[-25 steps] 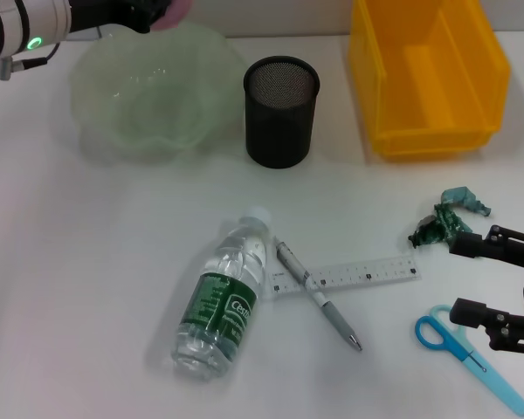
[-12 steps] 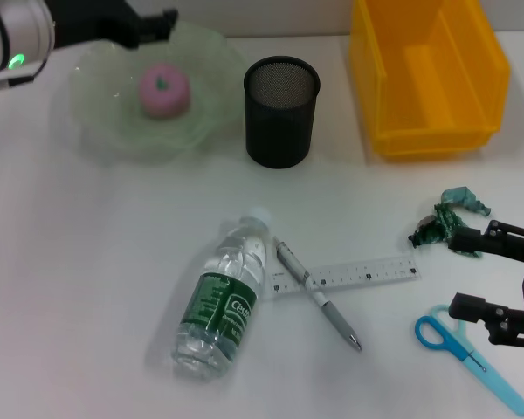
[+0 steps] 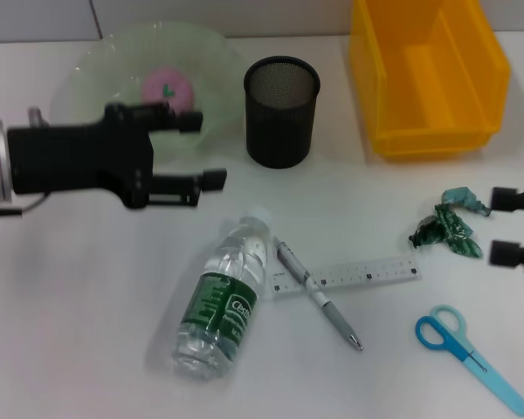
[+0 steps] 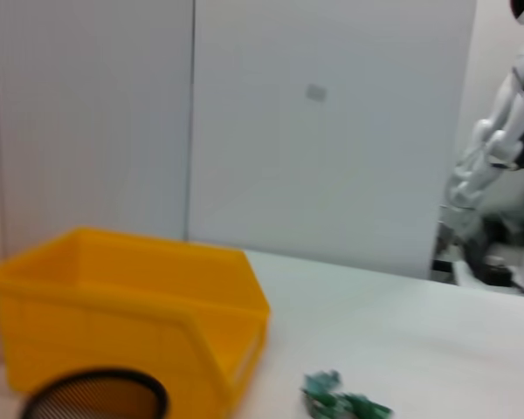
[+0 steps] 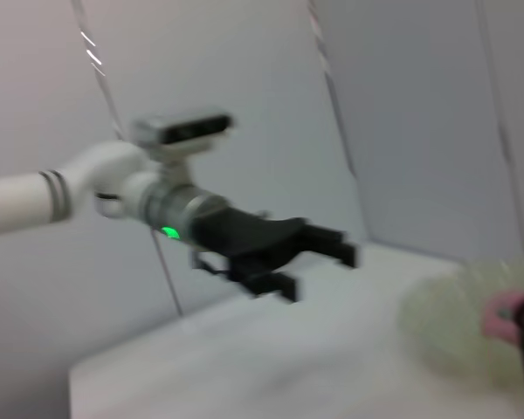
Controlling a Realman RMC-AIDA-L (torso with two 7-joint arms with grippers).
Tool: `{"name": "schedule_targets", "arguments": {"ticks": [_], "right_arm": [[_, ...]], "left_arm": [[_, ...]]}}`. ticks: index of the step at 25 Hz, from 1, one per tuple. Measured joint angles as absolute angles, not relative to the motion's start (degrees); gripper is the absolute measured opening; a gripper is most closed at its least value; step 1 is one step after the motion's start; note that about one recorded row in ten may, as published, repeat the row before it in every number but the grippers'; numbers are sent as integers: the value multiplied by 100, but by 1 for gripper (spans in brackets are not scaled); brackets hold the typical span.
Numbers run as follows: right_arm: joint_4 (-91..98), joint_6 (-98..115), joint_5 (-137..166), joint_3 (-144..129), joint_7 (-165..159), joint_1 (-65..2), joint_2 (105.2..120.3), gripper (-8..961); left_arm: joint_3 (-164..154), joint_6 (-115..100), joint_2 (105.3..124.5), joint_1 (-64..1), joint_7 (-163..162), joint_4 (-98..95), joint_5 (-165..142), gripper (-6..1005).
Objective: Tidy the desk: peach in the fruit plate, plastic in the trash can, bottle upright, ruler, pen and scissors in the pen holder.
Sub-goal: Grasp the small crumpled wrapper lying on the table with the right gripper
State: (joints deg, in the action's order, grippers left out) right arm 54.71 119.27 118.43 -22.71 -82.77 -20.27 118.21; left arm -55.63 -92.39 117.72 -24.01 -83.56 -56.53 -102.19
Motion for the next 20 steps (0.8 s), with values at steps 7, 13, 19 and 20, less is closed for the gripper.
{"name": "schedule_targets", "arguments": {"ticks": [7,13,19,20], "right_arm": [[8805,11884,12612,-3013,-10974,-2366,11820,747],[10001,11348,14204,-4307,-12324,-2600,11900,747],[9110,9976,14936,-5329,-13074,-2628,11923,746],[8887,9794,14952,-5376,-13119,-2683,11914,746]], "left_arm": [[-5631,-9516,11796,-2392,-7864,-5069,-10287,829],[-5788,-9442,11839,-2372,-7820,-5022,-10314,829],[-5806,-9343,11839,-2409,-7868,-4936,-10430,829],[-5808,-9333,11839,-2434,-7873,-4893,-10432,829]]}}
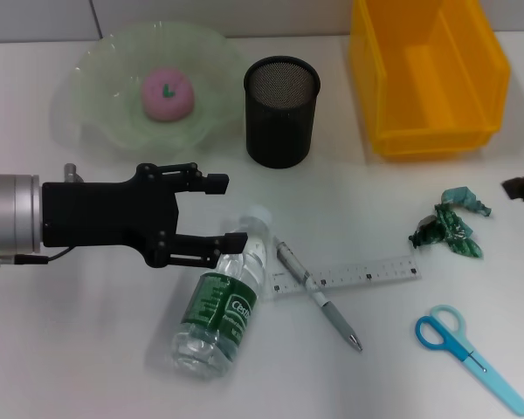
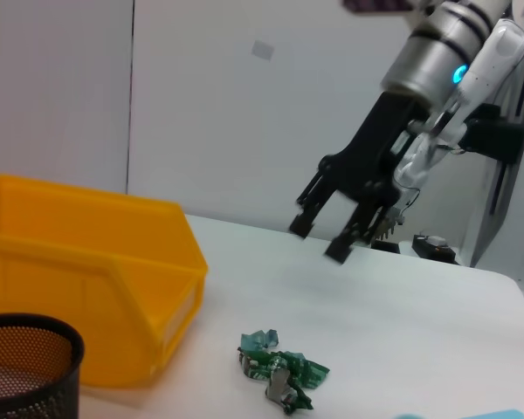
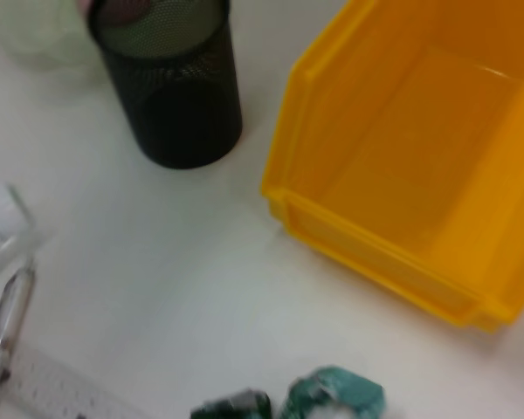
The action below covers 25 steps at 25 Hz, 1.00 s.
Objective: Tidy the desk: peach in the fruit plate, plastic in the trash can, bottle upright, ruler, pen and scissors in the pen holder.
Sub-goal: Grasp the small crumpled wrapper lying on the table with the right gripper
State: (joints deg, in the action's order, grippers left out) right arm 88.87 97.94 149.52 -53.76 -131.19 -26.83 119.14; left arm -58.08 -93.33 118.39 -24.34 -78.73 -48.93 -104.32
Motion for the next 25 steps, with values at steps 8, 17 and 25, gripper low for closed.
{"name": "schedule_targets", "arguments": {"ticks": [8,17,25], "right_arm": [[7202,9204,14964,-5463,-13151,-3381,11912,745],[6443,8898,14969,-5865,-13215,-3598,11918,745],[6097,8682,15032,-6012,-13279,-3665,11918,744]], "left_arm": [[-5812,-9266,11840,-2507,-7815,-4694,-10553,829],[-5758,-9251,11831,-2464,-7655,-4414,-10569,828],[-5786,-9259,11821,-2438,-7646,-4399,-10569,828]]}}
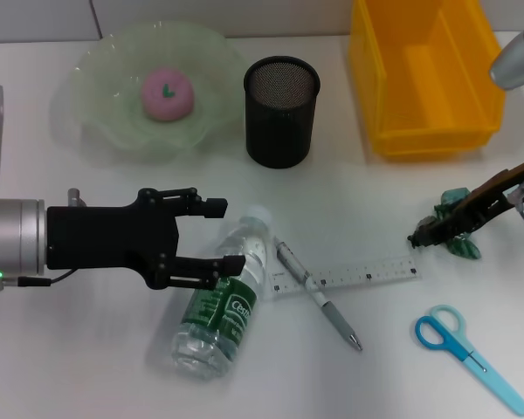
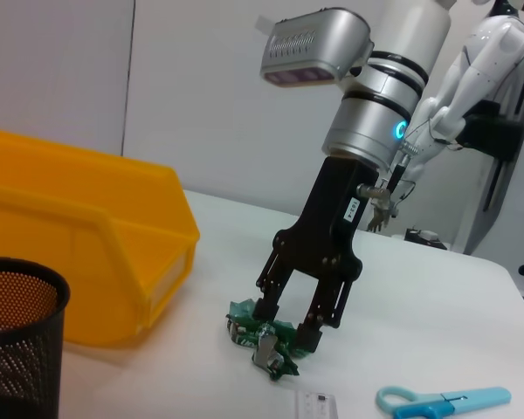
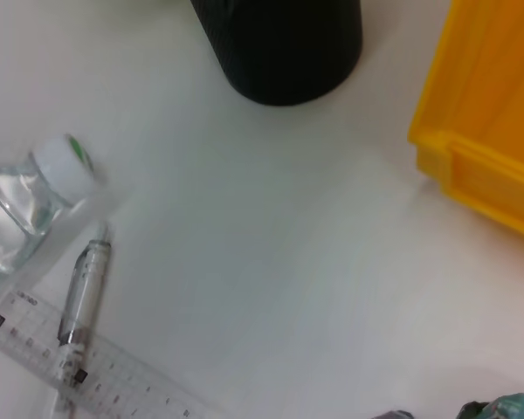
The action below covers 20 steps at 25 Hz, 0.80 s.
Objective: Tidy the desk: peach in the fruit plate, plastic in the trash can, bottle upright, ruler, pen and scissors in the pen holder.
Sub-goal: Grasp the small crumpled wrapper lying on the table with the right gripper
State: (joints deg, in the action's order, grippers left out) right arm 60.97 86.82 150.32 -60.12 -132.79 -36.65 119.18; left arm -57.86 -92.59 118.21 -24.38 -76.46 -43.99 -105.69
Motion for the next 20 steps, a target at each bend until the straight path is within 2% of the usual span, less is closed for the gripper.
{"name": "schedule_targets", "arguments": {"ticks": [12,20], "right_arm": [[5870,8575,15077,-6100,-13322,-3716,11911,743],[5883,8597,15098,-6253,-13334,-3699,11916,556]], "left_arm": [[-5771,-9253,11821,-2438,-7572,-4287,-10565,828],[-5757,-9247,11821,-2457,-7504,-4251,-10564,828]]}}
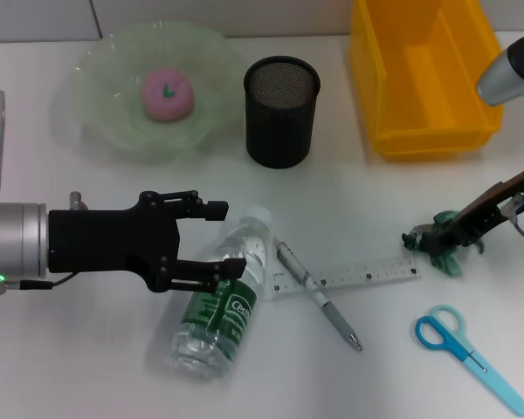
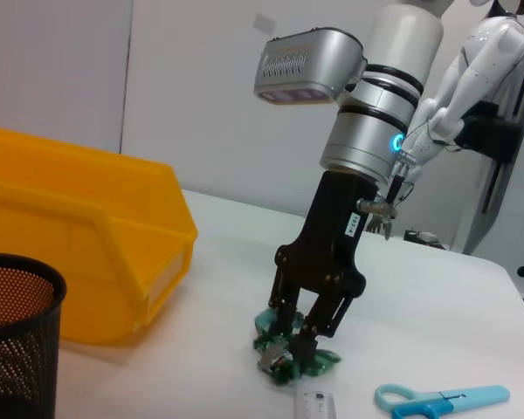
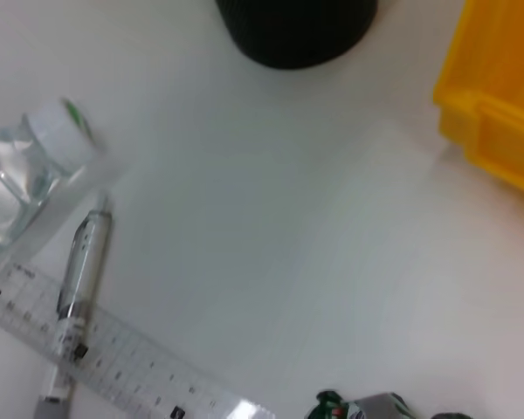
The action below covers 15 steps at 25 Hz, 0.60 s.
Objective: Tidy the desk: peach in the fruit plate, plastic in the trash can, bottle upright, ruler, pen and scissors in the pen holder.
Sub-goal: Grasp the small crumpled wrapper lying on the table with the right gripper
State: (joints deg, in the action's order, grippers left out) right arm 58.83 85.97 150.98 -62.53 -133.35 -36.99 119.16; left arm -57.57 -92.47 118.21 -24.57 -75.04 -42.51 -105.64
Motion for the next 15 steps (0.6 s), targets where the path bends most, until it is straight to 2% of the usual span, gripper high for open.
{"name": "schedule_targets", "arguments": {"ticks": [5,15], "right_arm": [[5922,8614,15100,-6276,-13337,-3678,11918,319],[6211,8753,15081,-6264,-13337,-3581,11918,23]], "left_arm": [[-5756,-9238,11821,-2462,-7447,-4246,-10564,828],[-5757,-9237,11821,-2468,-7436,-4243,-10564,827]]}}
